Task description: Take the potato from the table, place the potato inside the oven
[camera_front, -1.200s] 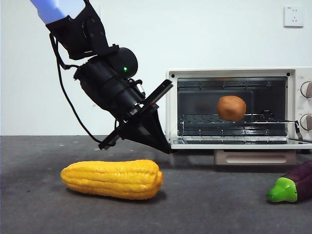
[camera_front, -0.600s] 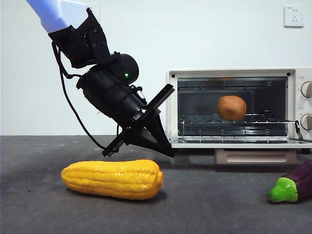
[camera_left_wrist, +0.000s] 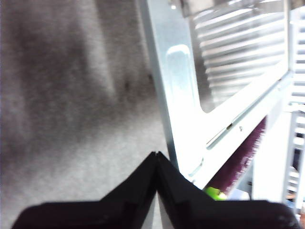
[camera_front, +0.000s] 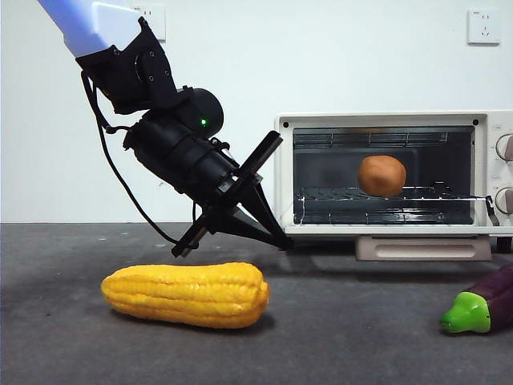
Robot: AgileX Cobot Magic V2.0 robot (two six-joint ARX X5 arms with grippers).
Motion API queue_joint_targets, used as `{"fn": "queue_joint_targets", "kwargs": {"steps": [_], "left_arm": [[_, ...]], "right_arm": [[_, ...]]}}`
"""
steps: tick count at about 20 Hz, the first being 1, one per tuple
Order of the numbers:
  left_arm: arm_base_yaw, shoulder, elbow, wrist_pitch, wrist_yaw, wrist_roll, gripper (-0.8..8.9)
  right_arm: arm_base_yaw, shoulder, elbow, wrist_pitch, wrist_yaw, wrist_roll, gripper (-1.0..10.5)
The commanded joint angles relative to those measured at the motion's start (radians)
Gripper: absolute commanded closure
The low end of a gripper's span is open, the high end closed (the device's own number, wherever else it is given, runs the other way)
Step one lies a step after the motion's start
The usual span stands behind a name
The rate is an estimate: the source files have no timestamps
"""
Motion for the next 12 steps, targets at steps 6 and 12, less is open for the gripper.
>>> {"fn": "queue_joint_targets", "kwargs": {"steps": [6, 12], "left_arm": [[0.0, 0.01, -0.003, 0.117, 0.111, -0.083, 8.2], [0.008, 0.009, 0.011, 0.157, 0.135, -0.122, 8.2]], "right_arm": [[0.001, -0.002, 0.003, 0.007, 0.003, 0.0, 9.5], [0.001, -0.003, 0.003, 0.007, -0.008, 0.001, 9.5]]}}
